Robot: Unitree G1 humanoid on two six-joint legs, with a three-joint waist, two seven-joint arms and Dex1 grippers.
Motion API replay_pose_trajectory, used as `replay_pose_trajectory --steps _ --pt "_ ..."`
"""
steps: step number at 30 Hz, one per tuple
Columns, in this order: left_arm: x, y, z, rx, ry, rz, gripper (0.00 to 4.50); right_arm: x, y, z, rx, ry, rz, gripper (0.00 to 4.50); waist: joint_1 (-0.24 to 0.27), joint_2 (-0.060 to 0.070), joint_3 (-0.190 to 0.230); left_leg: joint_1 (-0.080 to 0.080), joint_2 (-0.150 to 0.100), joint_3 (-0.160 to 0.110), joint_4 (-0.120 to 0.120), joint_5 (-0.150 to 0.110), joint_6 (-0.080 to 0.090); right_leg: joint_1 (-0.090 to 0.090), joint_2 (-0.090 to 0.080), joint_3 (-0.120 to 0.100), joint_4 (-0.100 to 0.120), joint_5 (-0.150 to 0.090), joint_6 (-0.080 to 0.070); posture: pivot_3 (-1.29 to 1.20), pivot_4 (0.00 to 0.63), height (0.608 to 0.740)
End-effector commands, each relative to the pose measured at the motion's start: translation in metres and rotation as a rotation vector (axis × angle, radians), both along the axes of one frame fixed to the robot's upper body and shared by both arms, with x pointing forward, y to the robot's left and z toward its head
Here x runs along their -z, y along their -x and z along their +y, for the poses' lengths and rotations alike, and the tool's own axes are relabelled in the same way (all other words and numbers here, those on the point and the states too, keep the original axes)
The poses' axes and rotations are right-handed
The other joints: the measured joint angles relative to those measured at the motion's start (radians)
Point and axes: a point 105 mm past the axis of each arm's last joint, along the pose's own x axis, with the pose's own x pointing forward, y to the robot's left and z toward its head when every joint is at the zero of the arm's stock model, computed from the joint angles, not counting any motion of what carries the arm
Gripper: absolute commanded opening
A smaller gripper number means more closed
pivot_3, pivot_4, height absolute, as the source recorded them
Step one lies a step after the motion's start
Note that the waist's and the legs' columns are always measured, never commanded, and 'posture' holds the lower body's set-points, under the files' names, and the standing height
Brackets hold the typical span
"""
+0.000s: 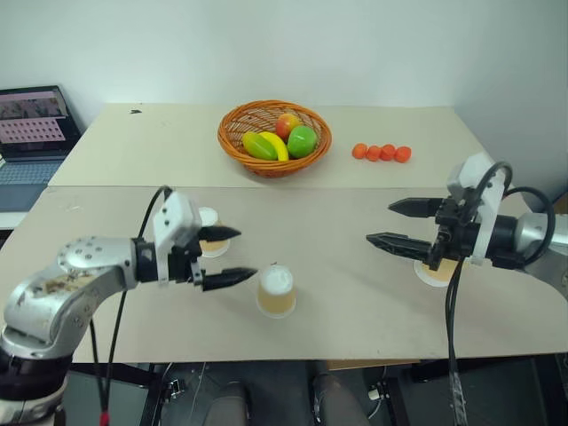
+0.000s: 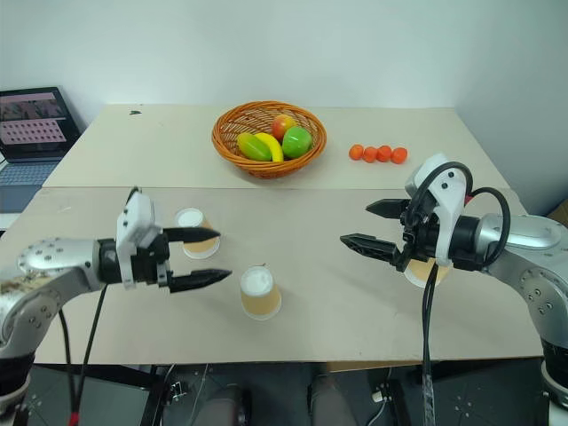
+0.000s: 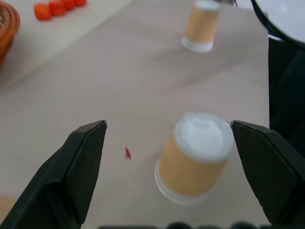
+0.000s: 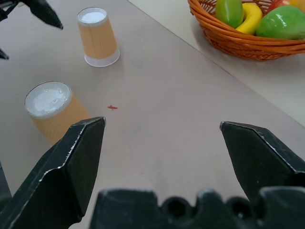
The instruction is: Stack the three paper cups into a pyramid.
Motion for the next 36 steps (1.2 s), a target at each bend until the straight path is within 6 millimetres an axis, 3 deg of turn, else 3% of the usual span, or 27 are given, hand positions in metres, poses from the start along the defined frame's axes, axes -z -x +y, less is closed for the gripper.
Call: replay_pose_trajectory --steps 1,5,11,16,23,26,31,36 --pt "0.001 0.013 -0.010 0.082 -0.027 -0.057 4.45 -0.013 0.000 -0.001 -0.004 0.011 -0.071 4.50 0.003 0.000 0.000 0.000 0.000 0.000 0.000 0.000 0.000 0.000 0.000 0.000 0.000 0.000 0.000 0.00 0.150 0.734" --pt "0.005 0.012 -0.012 0.077 -0.007 -0.052 4.45 -0.014 -0.001 -0.002 0.002 0.016 -0.077 4.50 0.010 0.000 0.000 0.000 0.000 0.000 0.000 0.000 0.000 0.000 0.000 0.000 0.000 -0.001 0.001 0.00 0.150 0.734" --pt "0.027 -0.003 -0.006 0.020 -0.047 -0.128 4.45 -0.015 -0.001 -0.002 0.005 0.014 -0.082 4.50 0.003 0.000 0.000 0.000 0.000 0.001 0.000 0.000 0.000 0.000 0.000 0.000 0.000 0.000 0.000 0.00 0.150 0.734" --pt "0.036 0.003 -0.019 0.067 -0.026 -0.142 4.45 -0.016 0.013 0.006 -0.074 -0.014 -0.033 4.50 0.004 0.000 0.000 0.000 0.000 0.001 0.000 0.000 0.000 0.000 0.000 0.000 -0.001 0.000 0.000 0.00 0.150 0.734" --pt "0.042 -0.004 -0.023 0.053 -0.007 -0.151 4.45 -0.013 0.038 0.015 -0.195 -0.052 0.073 4.50 0.005 0.000 0.000 0.000 0.000 0.001 0.000 0.000 0.000 0.001 0.000 0.000 -0.001 0.000 0.000 0.00 0.150 0.734" --pt "0.058 -0.003 -0.023 0.083 -0.048 -0.129 4.45 -0.013 0.038 0.014 -0.186 -0.045 0.071 4.50 0.005 0.000 0.000 0.000 0.000 0.001 0.000 0.000 0.000 0.001 0.000 0.000 0.000 -0.001 0.001 0.00 0.150 0.734" --pt "0.061 -0.005 -0.022 0.080 -0.039 -0.139 4.45 -0.014 0.038 0.014 -0.183 -0.049 0.066 4.50 0.003 0.000 0.000 0.000 0.001 0.001 0.000 0.000 0.000 0.001 0.000 0.000 0.000 -0.001 0.001 0.00 0.150 0.734" --pt "0.064 -0.012 -0.040 0.120 0.016 -0.142 4.45 -0.017 0.039 0.011 -0.156 -0.018 0.058 4.50 0.010 0.000 0.000 0.000 0.000 0.001 0.000 0.000 0.000 0.001 0.000 0.000 -0.001 -0.001 0.001 0.00 0.150 0.734"
